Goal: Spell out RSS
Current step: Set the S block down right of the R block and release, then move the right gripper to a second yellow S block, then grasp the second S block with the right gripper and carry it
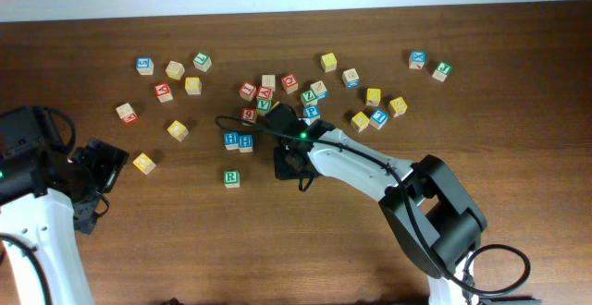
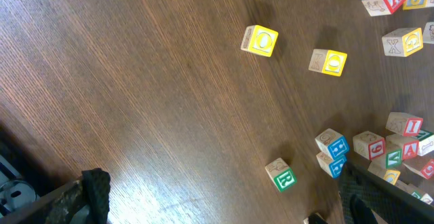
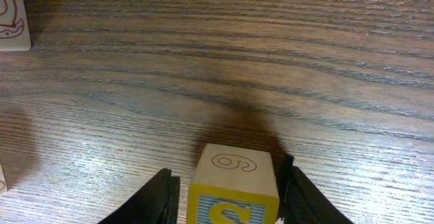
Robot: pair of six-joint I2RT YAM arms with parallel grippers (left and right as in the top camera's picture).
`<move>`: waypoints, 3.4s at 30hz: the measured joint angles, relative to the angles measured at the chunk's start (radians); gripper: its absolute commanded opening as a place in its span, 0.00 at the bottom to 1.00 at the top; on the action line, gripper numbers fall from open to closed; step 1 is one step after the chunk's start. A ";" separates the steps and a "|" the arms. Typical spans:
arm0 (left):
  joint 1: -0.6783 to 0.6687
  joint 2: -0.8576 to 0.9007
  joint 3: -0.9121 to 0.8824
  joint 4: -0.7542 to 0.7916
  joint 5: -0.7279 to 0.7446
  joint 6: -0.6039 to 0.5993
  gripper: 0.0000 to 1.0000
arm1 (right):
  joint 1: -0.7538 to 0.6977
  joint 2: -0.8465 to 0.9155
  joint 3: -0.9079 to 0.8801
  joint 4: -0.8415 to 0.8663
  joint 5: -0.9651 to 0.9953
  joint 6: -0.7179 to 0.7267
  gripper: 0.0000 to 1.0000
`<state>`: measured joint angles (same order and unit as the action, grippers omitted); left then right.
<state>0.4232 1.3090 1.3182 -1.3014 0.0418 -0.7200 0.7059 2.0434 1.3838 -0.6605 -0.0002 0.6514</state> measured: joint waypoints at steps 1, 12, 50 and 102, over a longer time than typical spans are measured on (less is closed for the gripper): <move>0.000 0.000 0.000 0.000 0.000 0.000 0.99 | 0.000 0.000 0.000 0.000 0.000 0.000 0.41; 0.000 0.000 0.000 0.000 0.000 0.000 0.99 | 0.000 0.004 0.078 -0.096 -0.008 0.000 0.68; 0.000 0.000 0.000 0.000 0.000 0.000 0.99 | -0.695 0.058 0.528 -0.549 0.068 -0.309 0.98; 0.000 0.000 0.000 0.000 0.000 0.000 0.99 | -0.659 0.260 0.471 -0.319 -0.029 0.396 0.48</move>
<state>0.4232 1.3094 1.3182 -1.3014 0.0418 -0.7200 0.0467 2.3032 1.8545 -0.9798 -0.0288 1.0473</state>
